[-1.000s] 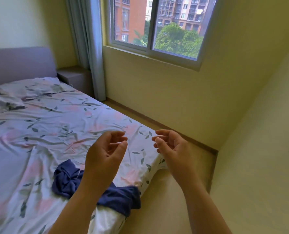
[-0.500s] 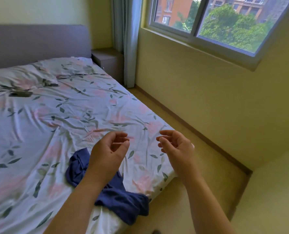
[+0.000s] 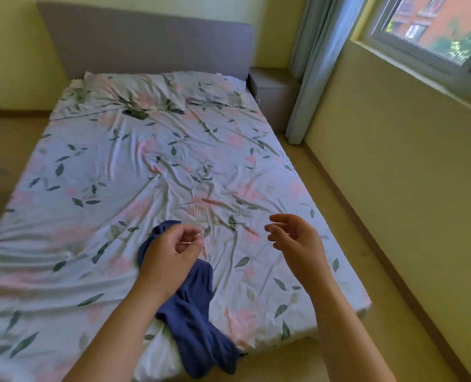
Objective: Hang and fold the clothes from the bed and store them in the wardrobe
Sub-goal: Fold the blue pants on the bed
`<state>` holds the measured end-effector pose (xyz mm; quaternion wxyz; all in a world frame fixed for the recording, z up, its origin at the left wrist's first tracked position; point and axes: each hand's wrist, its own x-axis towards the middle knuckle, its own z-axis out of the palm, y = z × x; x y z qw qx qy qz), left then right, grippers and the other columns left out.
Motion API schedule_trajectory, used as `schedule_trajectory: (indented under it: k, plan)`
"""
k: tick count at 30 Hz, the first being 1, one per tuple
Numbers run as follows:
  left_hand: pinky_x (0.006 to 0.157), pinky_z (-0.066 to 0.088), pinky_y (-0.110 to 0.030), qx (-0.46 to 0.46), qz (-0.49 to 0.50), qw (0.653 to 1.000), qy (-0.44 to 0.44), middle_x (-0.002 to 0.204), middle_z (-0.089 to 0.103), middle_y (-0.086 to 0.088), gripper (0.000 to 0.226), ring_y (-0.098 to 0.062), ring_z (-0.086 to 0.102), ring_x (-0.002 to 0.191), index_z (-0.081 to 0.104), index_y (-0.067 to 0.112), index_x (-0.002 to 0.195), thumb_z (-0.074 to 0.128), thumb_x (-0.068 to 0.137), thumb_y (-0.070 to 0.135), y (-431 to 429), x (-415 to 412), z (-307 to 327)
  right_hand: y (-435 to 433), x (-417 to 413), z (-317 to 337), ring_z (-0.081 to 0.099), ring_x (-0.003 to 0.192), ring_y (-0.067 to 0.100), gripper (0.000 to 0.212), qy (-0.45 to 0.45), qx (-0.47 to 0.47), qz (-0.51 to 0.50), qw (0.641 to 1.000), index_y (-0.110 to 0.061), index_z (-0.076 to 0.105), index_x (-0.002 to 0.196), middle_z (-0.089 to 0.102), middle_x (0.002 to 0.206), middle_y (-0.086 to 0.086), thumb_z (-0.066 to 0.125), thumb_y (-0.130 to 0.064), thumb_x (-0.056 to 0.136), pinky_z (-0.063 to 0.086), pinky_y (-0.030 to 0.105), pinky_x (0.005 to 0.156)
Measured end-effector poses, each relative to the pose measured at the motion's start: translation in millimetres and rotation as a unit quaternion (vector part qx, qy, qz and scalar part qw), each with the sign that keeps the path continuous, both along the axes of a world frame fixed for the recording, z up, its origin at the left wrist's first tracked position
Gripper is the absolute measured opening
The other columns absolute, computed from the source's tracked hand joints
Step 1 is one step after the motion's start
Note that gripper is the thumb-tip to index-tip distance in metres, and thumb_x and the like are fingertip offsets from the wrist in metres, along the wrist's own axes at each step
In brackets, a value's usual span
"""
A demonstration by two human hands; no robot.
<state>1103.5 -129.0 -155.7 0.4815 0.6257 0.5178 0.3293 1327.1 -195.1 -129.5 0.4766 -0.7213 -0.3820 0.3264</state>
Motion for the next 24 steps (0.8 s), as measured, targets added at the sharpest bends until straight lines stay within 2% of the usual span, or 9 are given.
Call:
schedule_trajectory:
  k: [5, 8, 12, 14, 18, 22, 24]
  plan:
    - [0.075, 0.045, -0.011, -0.032, 0.048, 0.998, 0.012, 0.099, 0.068, 0.008, 0.011, -0.003, 0.063, 0.094, 0.064, 0.027, 0.099, 0.065, 0.091, 0.02, 18, -17, -27, 40, -8, -32, 0.068, 0.091, 0.015, 0.022, -0.01, -0.046, 0.062, 0.997, -0.018, 0.066, 0.114, 0.071, 0.101, -0.001, 0.06, -0.017, 0.093, 0.057, 0.033, 0.081]
    - [0.071, 0.045, -0.007, -0.05, 0.057, 0.997, 0.024, 0.096, 0.068, 0.009, 0.012, 0.004, 0.062, 0.088, 0.064, 0.029, 0.097, 0.065, 0.091, 0.019, 34, -29, -45, 58, -16, -53, 0.068, 0.09, 0.014, 0.018, -0.017, -0.083, 0.086, 0.993, -0.023, 0.066, 0.109, 0.071, 0.098, -0.002, 0.06, -0.018, 0.093, 0.058, 0.03, 0.077]
    - [0.074, 0.045, -0.013, -0.075, 0.079, 0.993, 0.042, 0.095, 0.068, 0.008, 0.01, -0.001, 0.062, 0.09, 0.064, 0.029, 0.096, 0.065, 0.091, 0.02, 55, -41, -75, 79, -21, -87, 0.068, 0.088, 0.013, 0.015, -0.038, -0.145, 0.119, 0.981, -0.026, 0.066, 0.107, 0.07, 0.094, -0.002, 0.061, -0.02, 0.093, 0.056, 0.025, 0.075]
    - [0.074, 0.045, -0.014, -0.096, 0.083, 0.991, 0.053, 0.094, 0.068, 0.009, 0.009, -0.001, 0.062, 0.091, 0.065, 0.029, 0.096, 0.065, 0.091, 0.021, 61, -46, -90, 90, -20, -104, 0.066, 0.084, 0.011, 0.016, -0.06, -0.178, 0.141, 0.972, -0.026, 0.066, 0.108, 0.069, 0.093, -0.003, 0.061, -0.023, 0.094, 0.053, 0.021, 0.069]
    - [0.073, 0.043, -0.012, -0.142, 0.099, 0.982, 0.075, 0.094, 0.067, 0.009, 0.01, -0.003, 0.062, 0.09, 0.065, 0.027, 0.096, 0.065, 0.09, 0.019, 77, -55, -120, 116, -15, -139, 0.067, 0.085, 0.012, 0.016, -0.085, -0.228, 0.183, 0.953, -0.026, 0.064, 0.109, 0.068, 0.094, -0.004, 0.058, -0.023, 0.094, 0.058, 0.031, 0.075]
    - [0.07, 0.041, -0.012, -0.171, 0.144, 0.969, 0.103, 0.093, 0.066, 0.009, 0.011, -0.004, 0.062, 0.087, 0.066, 0.023, 0.098, 0.064, 0.09, 0.016, 91, -60, -150, 147, -14, -181, 0.065, 0.084, 0.015, 0.019, -0.101, -0.269, 0.222, 0.932, -0.024, 0.065, 0.11, 0.067, 0.094, -0.001, 0.057, -0.022, 0.093, 0.053, 0.027, 0.069]
    - [0.068, 0.04, -0.01, -0.186, 0.152, 0.964, 0.11, 0.092, 0.066, 0.01, 0.011, -0.002, 0.061, 0.086, 0.066, 0.024, 0.098, 0.064, 0.09, 0.017, 93, -57, -165, 160, -15, -204, 0.064, 0.086, 0.017, 0.022, -0.114, -0.289, 0.249, 0.917, -0.023, 0.064, 0.113, 0.066, 0.099, -0.001, 0.057, -0.023, 0.093, 0.051, 0.027, 0.07]
